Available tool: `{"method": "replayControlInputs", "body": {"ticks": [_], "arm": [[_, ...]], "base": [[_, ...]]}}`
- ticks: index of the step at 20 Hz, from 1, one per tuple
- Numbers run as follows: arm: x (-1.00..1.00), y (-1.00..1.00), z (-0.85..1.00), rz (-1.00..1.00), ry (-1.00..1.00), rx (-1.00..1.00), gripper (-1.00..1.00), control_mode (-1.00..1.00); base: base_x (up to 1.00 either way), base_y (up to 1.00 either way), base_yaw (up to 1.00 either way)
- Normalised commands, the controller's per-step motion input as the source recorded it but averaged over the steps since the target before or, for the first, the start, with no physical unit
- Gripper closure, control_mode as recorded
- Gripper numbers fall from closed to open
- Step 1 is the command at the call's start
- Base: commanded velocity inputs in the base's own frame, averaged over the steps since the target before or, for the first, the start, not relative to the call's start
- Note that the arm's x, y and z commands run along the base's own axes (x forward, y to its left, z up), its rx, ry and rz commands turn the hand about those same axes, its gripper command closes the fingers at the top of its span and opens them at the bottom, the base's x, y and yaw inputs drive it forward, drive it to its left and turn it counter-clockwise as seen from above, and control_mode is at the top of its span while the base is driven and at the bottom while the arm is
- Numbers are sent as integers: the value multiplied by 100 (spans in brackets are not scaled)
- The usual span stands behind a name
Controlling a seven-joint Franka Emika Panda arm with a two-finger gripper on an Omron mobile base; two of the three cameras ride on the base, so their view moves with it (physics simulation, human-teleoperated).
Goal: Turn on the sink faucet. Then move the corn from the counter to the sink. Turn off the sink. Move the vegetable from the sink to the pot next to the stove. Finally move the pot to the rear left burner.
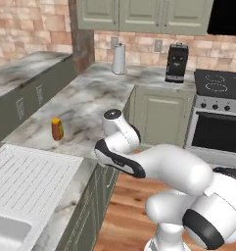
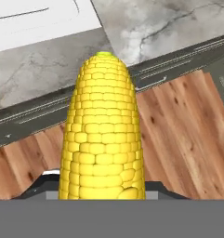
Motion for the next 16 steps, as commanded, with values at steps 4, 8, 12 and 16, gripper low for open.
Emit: {"method": "replayControlInputs", "body": {"ticks": [4, 8, 12, 16], "arm": [[0, 0, 0, 0, 0, 0, 100, 100], [0, 0, 0, 0, 0, 0, 100, 100], [0, 0, 0, 0, 0, 0, 100, 100], [0, 0, 0, 0, 0, 0, 100, 100]], "base": [[20, -31, -43], [38, -38, -32], [55, -41, -26], [68, -39, -21]]}}
